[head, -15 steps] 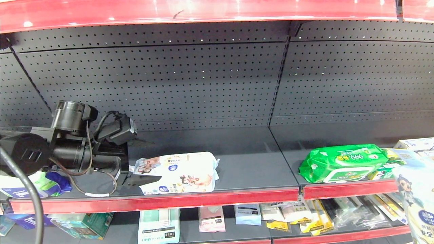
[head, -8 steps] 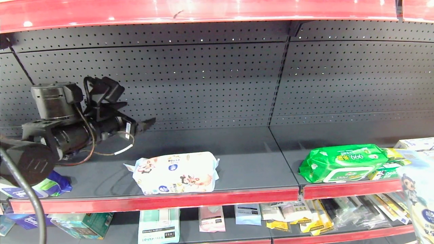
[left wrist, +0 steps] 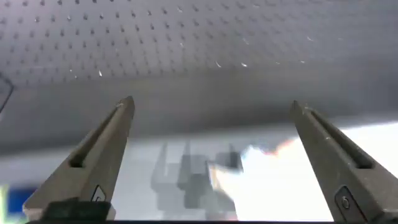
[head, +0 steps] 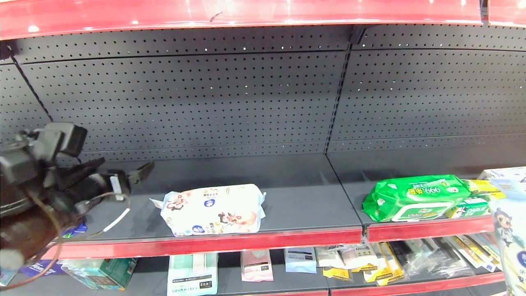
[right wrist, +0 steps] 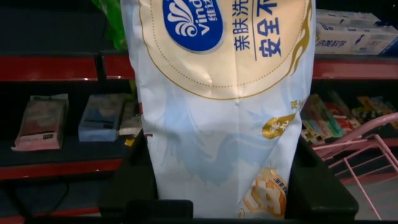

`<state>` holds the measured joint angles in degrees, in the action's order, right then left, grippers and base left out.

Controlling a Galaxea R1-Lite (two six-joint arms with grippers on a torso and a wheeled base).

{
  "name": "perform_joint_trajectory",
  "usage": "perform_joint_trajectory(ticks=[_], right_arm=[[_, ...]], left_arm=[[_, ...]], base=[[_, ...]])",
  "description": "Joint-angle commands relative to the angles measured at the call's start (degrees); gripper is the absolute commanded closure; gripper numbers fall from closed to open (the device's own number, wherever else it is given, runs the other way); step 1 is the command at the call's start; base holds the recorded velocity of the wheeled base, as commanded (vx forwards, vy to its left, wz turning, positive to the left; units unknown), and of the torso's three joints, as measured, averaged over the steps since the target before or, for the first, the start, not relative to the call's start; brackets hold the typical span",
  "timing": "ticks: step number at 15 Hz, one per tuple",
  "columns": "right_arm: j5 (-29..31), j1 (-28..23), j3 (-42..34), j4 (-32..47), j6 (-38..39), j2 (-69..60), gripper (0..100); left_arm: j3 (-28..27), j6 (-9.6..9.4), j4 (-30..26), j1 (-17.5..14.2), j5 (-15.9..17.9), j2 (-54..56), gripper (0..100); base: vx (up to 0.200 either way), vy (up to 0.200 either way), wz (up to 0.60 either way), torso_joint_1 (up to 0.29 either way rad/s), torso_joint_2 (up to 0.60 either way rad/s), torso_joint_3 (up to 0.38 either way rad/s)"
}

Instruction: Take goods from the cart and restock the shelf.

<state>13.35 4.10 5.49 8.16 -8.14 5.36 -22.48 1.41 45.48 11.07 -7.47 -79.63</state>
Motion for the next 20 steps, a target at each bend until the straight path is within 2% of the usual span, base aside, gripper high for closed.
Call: perform_joint_trajectory(ticks=[1, 2, 3, 4, 5, 6, 7, 10, 19, 20], right_arm=[[0.2, 0.0, 0.5, 0.1, 0.0, 0.1, 100], [-1.3, 1.1, 3.6, 1.4, -0.5, 1.2, 100], [-2.6, 4.2, 6.9, 2.0, -0.7, 6.0, 100], [-2.7, 5.8, 8.8, 2.0, -1.9, 7.9, 100], [-2.9, 6.6, 11.0, 2.1, -3.9, 9.5, 100], [-2.6, 7.0, 12.5, 2.2, -4.3, 10.7, 100], [-2.8, 7.0, 13.5, 2.2, -4.5, 11.6, 100], [-2.4, 6.8, 14.0, 2.0, -4.5, 13.8, 100], [-2.8, 6.9, 13.4, 2.2, -4.5, 13.8, 100], [-2.9, 7.4, 13.4, 2.2, -4.6, 14.7, 100]], left_arm=[[10.3, 0.17, -26.3, 0.2, 6.3, 38.9, 0], [5.6, -1.5, -44.7, 0.4, 7.9, 51.7, 0], [1.0, -4.75, -64.2, 0.6, 10.6, 65.0, 0], [0.1, -5.37, -71.4, 0.8, 11.0, 72.2, 0], [0.2, -5.11, -72.5, 0.8, 10.2, 74.4, 0], [-0.2, -4.75, -71.1, 0.8, 9.3, 74.3, 0], [0.2, -4.84, -69.3, 0.8, 9.8, 74.2, 0], [0.5, -4.84, -69.0, 0.8, 9.6, 74.3, 0], [0.3, -5.28, -67.8, 0.8, 9.3, 74.3, 0], [0.2, -5.28, -67.7, 0.8, 9.6, 74.3, 0]], base=[[0.0, 0.0, 0.0, 0.0, 0.0, 0.0], [0.0, 0.0, 0.0, 0.0, 0.0, 0.0], [0.0, 0.0, 0.0, 0.0, 0.0, 0.0], [0.0, 0.0, 0.0, 0.0, 0.0, 0.0], [0.0, 0.0, 0.0, 0.0, 0.0, 0.0], [0.0, 0.0, 0.0, 0.0, 0.0, 0.0], [0.0, 0.0, 0.0, 0.0, 0.0, 0.0], [0.0, 0.0, 0.0, 0.0, 0.0, 0.0], [0.0, 0.0, 0.6, 0.003, 0.0, -0.002], [0.0, 0.0, 0.0, 0.0, 0.0, 0.0]])
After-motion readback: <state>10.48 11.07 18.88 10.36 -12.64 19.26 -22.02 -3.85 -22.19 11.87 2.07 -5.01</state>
